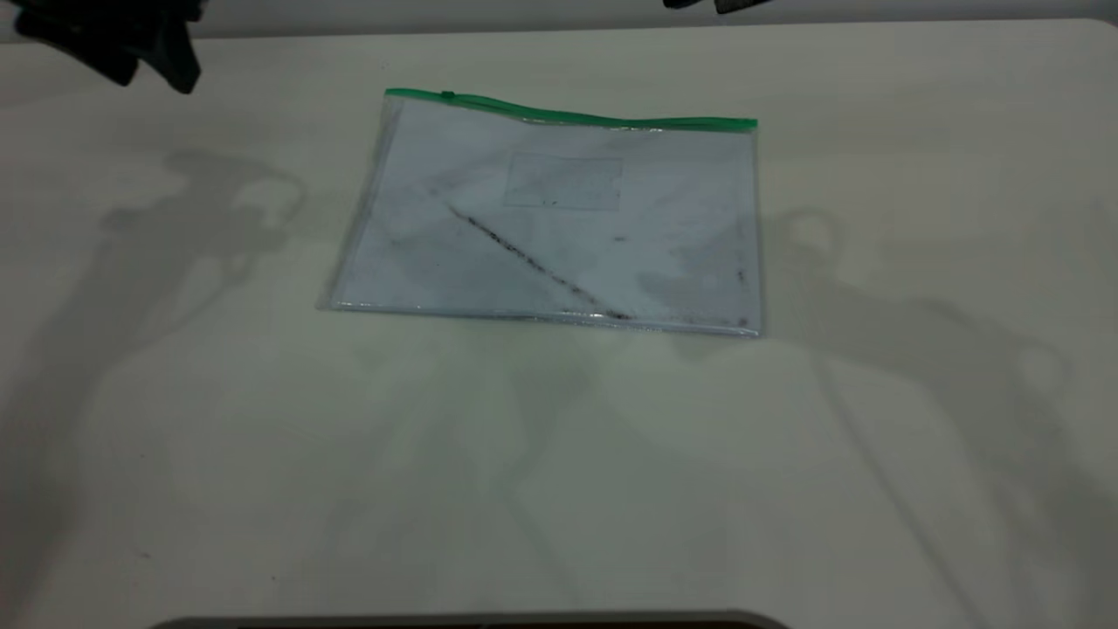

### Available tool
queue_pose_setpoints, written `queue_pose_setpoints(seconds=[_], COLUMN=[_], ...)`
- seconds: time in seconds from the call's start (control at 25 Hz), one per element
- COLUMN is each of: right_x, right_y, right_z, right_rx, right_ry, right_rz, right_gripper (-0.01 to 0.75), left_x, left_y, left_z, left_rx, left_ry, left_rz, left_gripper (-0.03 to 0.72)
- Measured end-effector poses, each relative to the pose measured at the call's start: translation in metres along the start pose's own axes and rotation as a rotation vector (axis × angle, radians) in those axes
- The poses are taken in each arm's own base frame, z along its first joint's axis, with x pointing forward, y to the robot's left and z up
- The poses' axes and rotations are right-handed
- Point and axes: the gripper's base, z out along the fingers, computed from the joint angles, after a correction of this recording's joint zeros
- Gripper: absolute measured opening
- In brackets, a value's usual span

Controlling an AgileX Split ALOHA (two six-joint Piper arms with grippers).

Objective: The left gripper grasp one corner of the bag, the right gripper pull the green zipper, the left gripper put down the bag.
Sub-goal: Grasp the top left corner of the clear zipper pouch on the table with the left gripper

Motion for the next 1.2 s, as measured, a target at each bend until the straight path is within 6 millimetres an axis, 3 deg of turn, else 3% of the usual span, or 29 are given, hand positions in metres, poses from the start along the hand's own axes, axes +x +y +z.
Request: queue_pose_setpoints(seconds=[0.24, 0.44, 0.72, 1.2], right_x=[0.003, 0.005, 0.005, 0.005], right_y=[-0.002, -0.003, -0.003, -0.003], right_z=[0.003, 0.006, 0.006, 0.006], right_rx=[-0.001, -0.004, -0.004, -0.004], right_ry=[0.009, 0.019, 0.020, 0.019], right_rz=[0.009, 0.016, 0.012, 0.012], right_gripper=[0.485, 0.485, 0.485, 0.485], left_x=[-0.027, -0.036, -0.040, -0.033], left_y=[-0.008, -0.003, 0.023, 0.014], left_z=[0.029, 0.059, 0.089, 0.138], left_rx=[0.184, 0.390, 0.457, 0.593], left_ry=[-0.042, -0.095, -0.212, -0.318], left_rz=[-0.004, 0.058, 0.057, 0.001], left_gripper=[0.517, 0.517, 0.517, 0.517])
